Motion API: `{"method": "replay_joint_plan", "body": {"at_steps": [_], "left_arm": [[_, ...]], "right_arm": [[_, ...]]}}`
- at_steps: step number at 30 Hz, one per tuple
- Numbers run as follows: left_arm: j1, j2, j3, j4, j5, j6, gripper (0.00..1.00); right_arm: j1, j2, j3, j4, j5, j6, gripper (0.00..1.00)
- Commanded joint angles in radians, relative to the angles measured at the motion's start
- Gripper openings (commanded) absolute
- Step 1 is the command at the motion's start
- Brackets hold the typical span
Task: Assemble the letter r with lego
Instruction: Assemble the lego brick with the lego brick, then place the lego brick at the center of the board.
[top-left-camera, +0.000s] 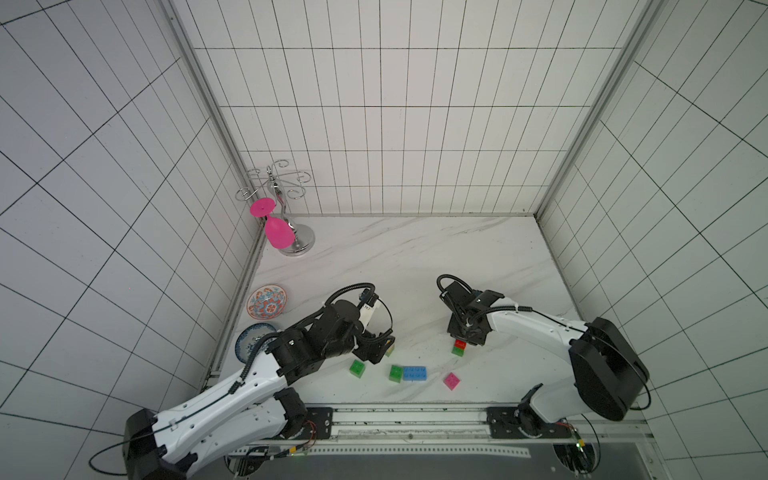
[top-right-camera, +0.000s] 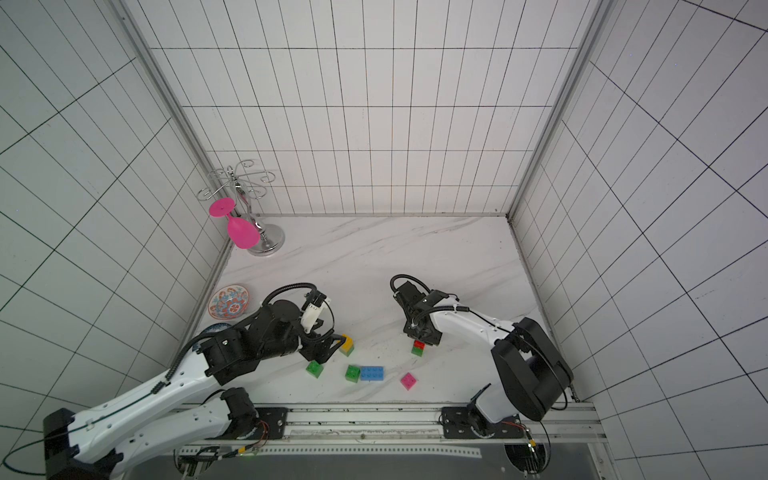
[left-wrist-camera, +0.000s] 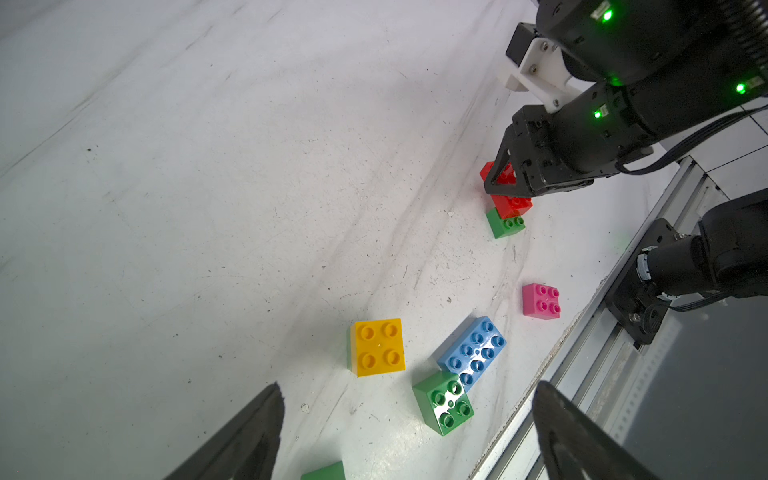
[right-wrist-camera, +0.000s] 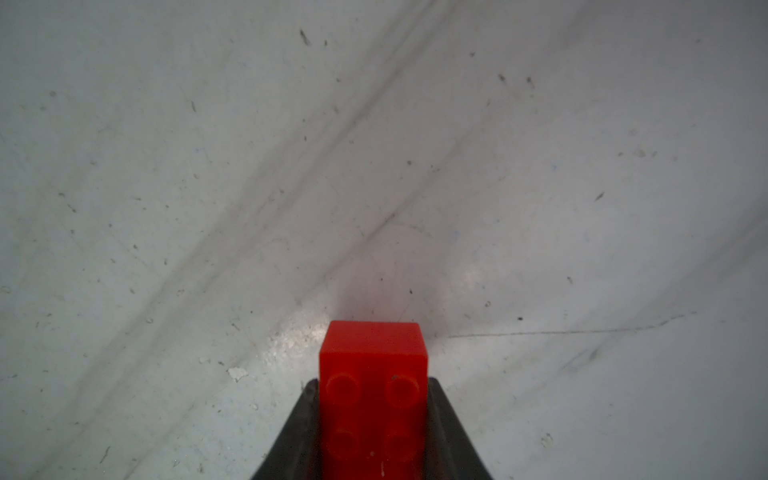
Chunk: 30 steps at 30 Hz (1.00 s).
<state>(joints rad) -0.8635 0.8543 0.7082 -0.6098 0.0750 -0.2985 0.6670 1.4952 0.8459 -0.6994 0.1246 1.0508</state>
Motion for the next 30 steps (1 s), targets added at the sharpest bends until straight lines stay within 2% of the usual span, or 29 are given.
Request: {"method": "replay_joint_plan", "body": {"at_steps": [1, 9, 16, 19, 24, 27, 30], "left_arm": [[-0.005, -0.003, -0.004, 0.005, -0.016, 0.001, 0.94], [-0.005, 0.001, -0.003, 0.005, -0.027, 0.004, 0.94], [-0.005, 0.002, -0.001, 0.003, -0.029, 0.004, 0.93], [-0.005, -0.007, 0.000, -0.001, -0.039, 0.004, 0.93], [-0.006, -0.045, 0.007, -0.008, -0.080, -0.024, 0.94], [-0.006, -0.086, 0.002, -0.017, -0.149, -0.079, 0.94], [-0.005, -0.136, -0.002, -0.034, -0.197, -0.157, 0.96]], "right_arm": [[-0.009, 0.056, -0.077, -0.043, 0.021, 0.039, 0.00], [-0.008, -0.022, -0.107, 0.009, 0.076, 0.034, 0.00], [0.009, -0.044, -0.089, 0.084, 0.013, -0.064, 0.00], [0.011, -0.049, -0.041, 0.082, -0.028, -0.179, 0.00], [0.002, -0.038, 0.080, 0.043, -0.098, -0.458, 0.00], [-0.002, -0.032, 0.138, 0.051, -0.177, -0.632, 0.00], [-0.006, 0.002, 0.203, 0.031, -0.226, -0.748, 0.00]]}}
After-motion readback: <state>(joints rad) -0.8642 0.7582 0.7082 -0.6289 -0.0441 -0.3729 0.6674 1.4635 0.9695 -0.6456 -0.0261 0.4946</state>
